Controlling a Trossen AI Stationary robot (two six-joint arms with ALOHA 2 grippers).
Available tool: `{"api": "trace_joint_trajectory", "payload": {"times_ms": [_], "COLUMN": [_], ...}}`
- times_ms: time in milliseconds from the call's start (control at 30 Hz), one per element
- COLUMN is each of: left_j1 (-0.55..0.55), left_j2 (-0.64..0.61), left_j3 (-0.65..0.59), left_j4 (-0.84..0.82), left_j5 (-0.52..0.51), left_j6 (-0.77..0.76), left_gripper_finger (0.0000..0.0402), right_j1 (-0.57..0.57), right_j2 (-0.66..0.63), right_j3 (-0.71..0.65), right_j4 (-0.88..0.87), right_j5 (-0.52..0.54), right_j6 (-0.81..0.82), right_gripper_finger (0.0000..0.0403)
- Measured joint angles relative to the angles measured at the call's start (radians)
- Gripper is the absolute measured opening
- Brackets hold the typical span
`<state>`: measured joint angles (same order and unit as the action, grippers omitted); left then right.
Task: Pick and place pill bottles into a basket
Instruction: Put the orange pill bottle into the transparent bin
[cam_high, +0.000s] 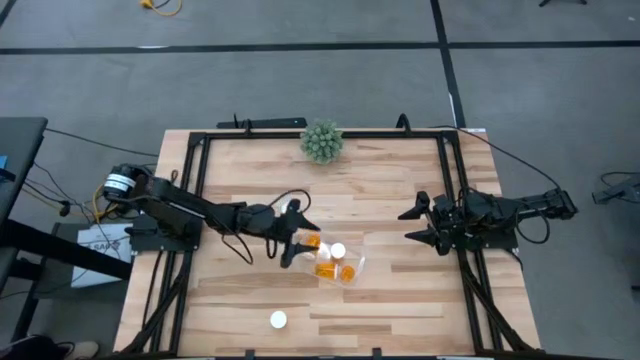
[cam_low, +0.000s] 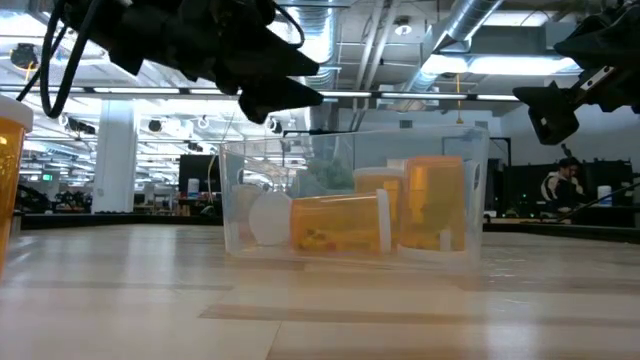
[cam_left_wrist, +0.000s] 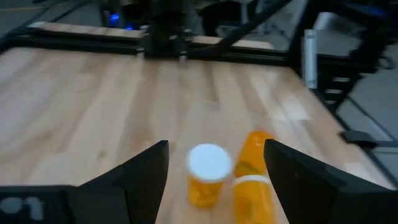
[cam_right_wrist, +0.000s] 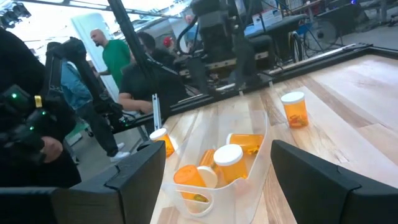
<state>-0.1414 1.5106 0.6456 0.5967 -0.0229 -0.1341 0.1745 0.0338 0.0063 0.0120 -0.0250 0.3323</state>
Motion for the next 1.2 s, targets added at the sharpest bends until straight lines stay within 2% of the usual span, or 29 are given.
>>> {"api": "trace_joint_trajectory", "payload": {"times_ms": [133, 300, 667, 900, 1200], "left_j1": [0.019, 0.043, 0.047, 0.046, 0.046], "left_j2": [-0.059, -0.125, -0.207, -0.207, -0.208], "left_j3": [0.0, 0.0, 0.002, 0.0, -0.123], "left_j4": [-0.109, -0.27, -0.561, -0.713, -0.68], "left_j5": [-0.06, -0.136, -0.38, -0.439, -0.431], "left_j6": [-0.02, -0.135, -0.138, -0.157, -0.279], "left_gripper_finger": [0.0253, 0.0253, 0.0253, 0.0253, 0.0253], "right_j1": [0.0, 0.0, 0.0, 0.0, 0.0], "right_j2": [0.0, 0.0, 0.0, 0.0, 0.0], "right_j3": [0.0, 0.0, 0.0, 0.0, 0.0], "right_j4": [0.0, 0.0, 0.0, 0.0, 0.0], "right_j5": [0.0, 0.0, 0.0, 0.0, 0.0], "right_j6": [0.0, 0.0, 0.0, 0.0, 0.0], "right_gripper_finger": [0.0286, 0.0286, 0.0286, 0.0286, 0.0286]}}
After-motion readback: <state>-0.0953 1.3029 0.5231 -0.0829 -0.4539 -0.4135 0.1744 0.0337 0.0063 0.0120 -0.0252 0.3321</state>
